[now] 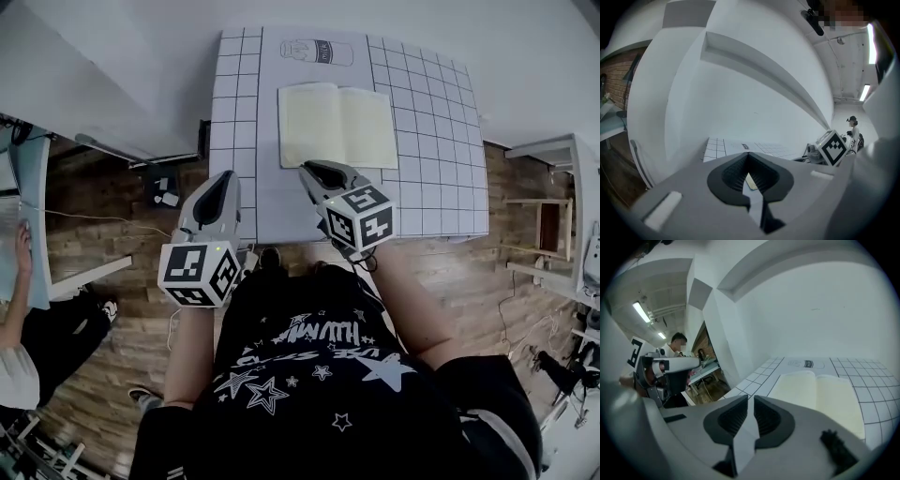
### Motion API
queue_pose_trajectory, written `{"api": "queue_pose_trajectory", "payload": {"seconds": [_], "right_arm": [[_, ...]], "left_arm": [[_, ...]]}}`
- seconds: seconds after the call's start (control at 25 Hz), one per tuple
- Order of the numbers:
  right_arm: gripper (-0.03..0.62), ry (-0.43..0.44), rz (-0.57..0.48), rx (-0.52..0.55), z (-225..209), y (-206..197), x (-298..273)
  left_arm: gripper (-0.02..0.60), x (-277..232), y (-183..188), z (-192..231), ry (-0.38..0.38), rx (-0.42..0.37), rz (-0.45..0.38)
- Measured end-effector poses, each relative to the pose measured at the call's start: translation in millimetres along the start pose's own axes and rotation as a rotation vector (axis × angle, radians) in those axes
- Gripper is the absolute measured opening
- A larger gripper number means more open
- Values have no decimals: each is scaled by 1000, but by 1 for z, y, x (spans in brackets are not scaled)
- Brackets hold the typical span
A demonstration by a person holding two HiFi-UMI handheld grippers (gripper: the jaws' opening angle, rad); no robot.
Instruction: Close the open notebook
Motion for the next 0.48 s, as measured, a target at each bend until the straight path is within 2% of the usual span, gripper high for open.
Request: {"api": "queue_pose_trajectory", "payload": {"seconds": [0.08, 0.16, 0.32, 0.48], "right_arm": [[86, -34, 32, -6, -1, -5, -15], [115, -61, 77, -6, 0, -12, -28], [133, -113, 173, 23, 0, -25, -53], [143, -186, 230, 94, -4, -31, -71]], "left_arm": [[9, -2, -1, 10, -20, -5, 9], [9, -2, -3, 19, -44, -10, 22], [9, -1, -9, 36, -70, -2, 40], [9, -3, -14, 50, -71, 18, 50]]}}
Point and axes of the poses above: the fingertips, and each gripper's own axes: x backward along the fingers, z to its left, y out of its top, the point moved 3 cm from there along x, backward along the fingers, and after that the axes turned 3 degrees about z, right-handed, at the moved point
